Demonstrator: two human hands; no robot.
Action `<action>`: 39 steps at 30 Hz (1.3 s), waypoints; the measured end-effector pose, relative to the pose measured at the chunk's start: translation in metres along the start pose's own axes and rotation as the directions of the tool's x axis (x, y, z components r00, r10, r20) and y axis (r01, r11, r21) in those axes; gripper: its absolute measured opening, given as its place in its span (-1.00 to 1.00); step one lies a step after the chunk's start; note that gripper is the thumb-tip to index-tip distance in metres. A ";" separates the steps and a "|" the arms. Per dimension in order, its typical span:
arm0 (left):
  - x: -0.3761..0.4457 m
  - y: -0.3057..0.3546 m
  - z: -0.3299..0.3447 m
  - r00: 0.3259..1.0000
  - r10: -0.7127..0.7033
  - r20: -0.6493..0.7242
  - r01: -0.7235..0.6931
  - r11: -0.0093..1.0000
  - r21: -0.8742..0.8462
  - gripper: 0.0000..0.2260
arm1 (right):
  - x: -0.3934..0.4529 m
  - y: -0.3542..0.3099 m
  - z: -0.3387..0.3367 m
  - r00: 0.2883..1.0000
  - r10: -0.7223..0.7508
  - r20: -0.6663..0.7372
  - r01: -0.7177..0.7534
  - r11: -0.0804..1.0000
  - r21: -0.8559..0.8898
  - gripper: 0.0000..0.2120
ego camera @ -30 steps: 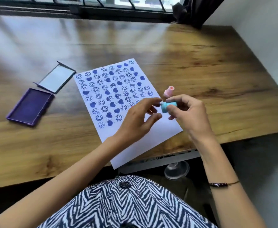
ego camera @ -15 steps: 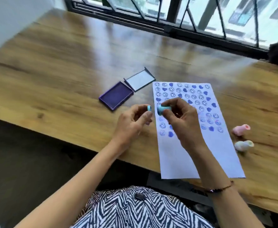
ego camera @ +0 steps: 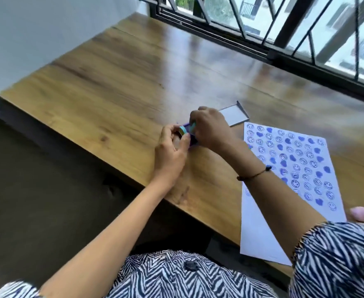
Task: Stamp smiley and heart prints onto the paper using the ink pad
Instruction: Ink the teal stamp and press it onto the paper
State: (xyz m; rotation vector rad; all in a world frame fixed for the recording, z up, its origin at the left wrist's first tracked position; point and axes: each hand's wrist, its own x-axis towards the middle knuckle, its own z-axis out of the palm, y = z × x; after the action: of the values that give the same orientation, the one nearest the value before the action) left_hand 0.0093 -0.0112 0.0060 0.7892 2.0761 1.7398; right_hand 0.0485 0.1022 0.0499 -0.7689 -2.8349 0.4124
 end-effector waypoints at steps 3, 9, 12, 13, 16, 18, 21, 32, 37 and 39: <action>-0.001 0.002 -0.001 1.000 -0.003 -0.003 0.003 1.000 0.003 -0.75 | -0.008 -0.002 0.011 0.996 -0.085 -0.012 0.084 0.994 -0.065 -0.87; -0.003 0.006 -0.003 0.999 -0.036 -0.003 0.036 0.999 -0.015 -0.77 | 0.003 0.000 0.005 0.988 -0.141 0.067 0.147 0.985 -0.093 -0.89; -0.003 0.007 -0.004 0.999 -0.043 -0.011 0.043 0.999 -0.023 -0.78 | 0.006 -0.001 0.001 0.981 -0.162 0.110 0.174 0.979 -0.110 -0.90; -0.003 0.006 -0.004 0.999 -0.042 -0.007 0.042 0.999 -0.025 -0.75 | 0.007 -0.001 0.001 0.978 -0.174 0.118 0.187 0.976 -0.111 -0.91; -0.004 0.007 -0.005 0.999 -0.038 0.008 0.038 0.999 -0.023 -0.69 | 0.002 -0.001 0.004 0.975 -0.200 0.098 0.212 0.969 -0.127 -0.93; -0.005 0.009 -0.005 1.000 -0.029 0.006 0.030 0.999 -0.033 -0.69 | -0.004 0.000 0.007 0.976 -0.211 0.053 0.216 0.966 -0.144 -0.87; -0.007 0.011 -0.004 1.000 -0.006 0.000 0.006 1.000 -0.027 -0.69 | -0.004 -0.002 0.007 0.988 -0.149 0.039 0.152 0.984 -0.088 -0.87; -0.055 0.029 0.046 0.844 0.165 0.510 -0.149 0.986 -0.073 -0.78 | -0.134 0.063 -0.052 0.835 0.545 -0.078 -0.388 0.683 0.619 -0.85; -0.069 0.029 0.067 0.733 0.250 0.632 -0.259 0.963 -0.080 -0.63 | -0.198 0.069 -0.047 0.794 0.602 -0.087 -0.484 0.713 0.507 -0.86; -0.071 0.027 0.072 0.696 0.268 0.666 -0.289 0.954 -0.082 -0.63 | -0.206 0.068 -0.044 0.803 0.580 -0.136 -0.490 0.773 0.404 -0.87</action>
State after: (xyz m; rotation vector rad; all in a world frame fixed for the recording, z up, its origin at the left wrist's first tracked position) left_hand 0.1124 0.0062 0.0101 1.5442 1.5278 1.2537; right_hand 0.2666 0.0617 0.0508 -1.4352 -2.1653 0.8069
